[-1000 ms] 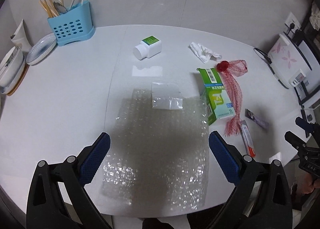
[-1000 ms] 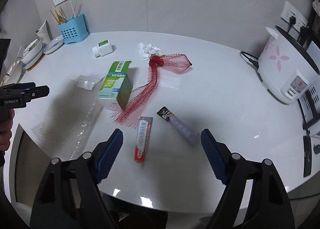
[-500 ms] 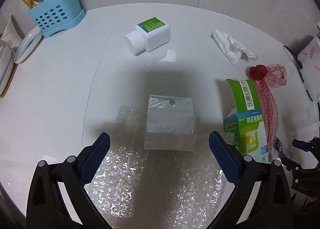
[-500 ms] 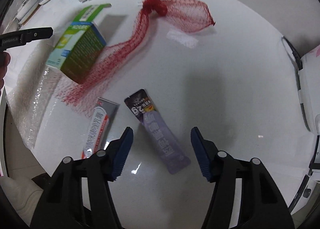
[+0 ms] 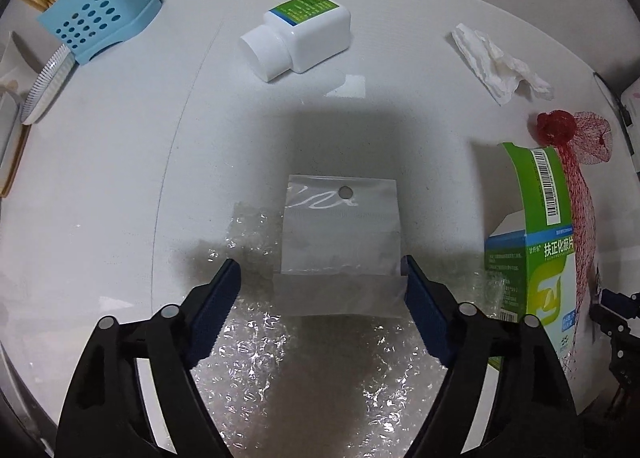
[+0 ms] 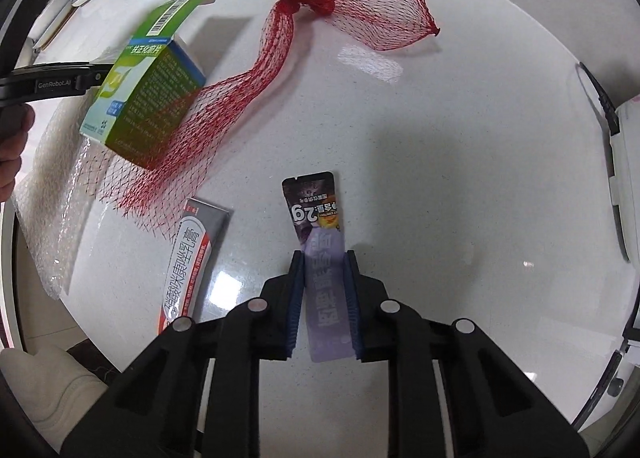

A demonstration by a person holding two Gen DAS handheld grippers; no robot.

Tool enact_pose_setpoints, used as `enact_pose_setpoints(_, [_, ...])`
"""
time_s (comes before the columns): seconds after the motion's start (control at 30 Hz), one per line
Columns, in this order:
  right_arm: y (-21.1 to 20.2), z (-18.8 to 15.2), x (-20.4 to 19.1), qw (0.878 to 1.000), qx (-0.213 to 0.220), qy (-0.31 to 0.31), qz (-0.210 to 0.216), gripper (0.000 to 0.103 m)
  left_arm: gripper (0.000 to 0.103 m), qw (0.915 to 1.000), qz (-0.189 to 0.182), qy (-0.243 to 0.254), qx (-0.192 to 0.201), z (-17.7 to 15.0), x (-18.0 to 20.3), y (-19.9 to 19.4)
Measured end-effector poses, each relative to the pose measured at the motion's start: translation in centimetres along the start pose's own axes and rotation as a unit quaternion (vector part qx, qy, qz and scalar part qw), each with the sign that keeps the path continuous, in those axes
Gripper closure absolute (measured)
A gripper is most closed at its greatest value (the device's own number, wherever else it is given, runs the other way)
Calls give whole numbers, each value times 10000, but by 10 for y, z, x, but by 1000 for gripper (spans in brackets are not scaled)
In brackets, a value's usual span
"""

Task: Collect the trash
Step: 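Grasp the clear plastic bag with the left tool while the right tool grasps the purple snack stick, then lift the bag and snack stick and carry them down over the basket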

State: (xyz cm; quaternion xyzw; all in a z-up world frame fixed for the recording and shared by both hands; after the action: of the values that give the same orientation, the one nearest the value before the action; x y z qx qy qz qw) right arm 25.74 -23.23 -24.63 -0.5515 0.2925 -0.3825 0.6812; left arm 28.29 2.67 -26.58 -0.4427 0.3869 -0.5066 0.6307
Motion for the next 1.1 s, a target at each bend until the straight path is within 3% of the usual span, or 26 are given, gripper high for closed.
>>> enact_pose_setpoints(0.07, [0,3,2,10000,-2,83,-18,87,44,10000,30,24,-19,2,-1,-2])
enact_pose_setpoints(0.2, [-2,9,2,9999,61,159,-23,91,47,10000,-5,40,-46,3,-1,-3])
enact_pose_setpoints(0.53, [-6,17,6,9987,131,496,79,96,48,10000,-30,41,79,8,-2,-11])
enact_pose_setpoints(1.1, [-31,11,17,9923,484,1130,171,99,48,9979,-221,48,606,0,-8,-65])
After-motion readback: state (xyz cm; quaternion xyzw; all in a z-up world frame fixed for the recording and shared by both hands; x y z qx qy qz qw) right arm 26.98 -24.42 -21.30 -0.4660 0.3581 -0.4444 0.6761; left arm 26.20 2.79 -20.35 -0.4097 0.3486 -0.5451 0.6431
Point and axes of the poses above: each gripper's, at about its wrist camera, not at the fingertips, and y roughly the way its jaws point, x to its right, z to its top, the point moved 7 cm from there along y, roughly the way its jaws point, and after that the axes turned 6 degrees about x, right-handed, at the moved point
